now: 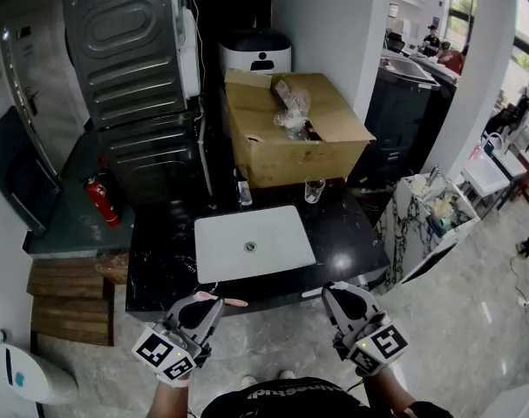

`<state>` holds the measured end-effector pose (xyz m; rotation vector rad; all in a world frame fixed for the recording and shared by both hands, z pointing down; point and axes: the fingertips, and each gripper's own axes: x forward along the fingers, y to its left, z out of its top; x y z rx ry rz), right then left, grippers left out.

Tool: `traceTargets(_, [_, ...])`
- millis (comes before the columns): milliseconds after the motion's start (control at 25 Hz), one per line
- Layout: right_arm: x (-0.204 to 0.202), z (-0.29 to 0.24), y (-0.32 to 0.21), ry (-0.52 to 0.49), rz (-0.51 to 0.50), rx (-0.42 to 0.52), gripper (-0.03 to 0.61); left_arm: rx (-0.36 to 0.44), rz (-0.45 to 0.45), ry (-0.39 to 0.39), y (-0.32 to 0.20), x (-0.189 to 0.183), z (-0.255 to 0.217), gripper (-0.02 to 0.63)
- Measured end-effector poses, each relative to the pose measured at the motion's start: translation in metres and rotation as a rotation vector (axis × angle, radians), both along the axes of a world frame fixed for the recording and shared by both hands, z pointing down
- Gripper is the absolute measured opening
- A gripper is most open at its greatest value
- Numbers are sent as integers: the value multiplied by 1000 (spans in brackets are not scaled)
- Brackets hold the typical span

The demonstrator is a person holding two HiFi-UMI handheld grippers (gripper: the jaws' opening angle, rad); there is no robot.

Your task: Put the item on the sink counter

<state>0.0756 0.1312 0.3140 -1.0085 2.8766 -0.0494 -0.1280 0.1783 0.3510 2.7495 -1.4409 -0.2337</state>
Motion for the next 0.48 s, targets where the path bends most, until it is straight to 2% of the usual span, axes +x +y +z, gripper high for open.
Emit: traceTargets(480, [-4,0,-3,-2,-2,16,51,2,0,-11,-2,-2,2,38])
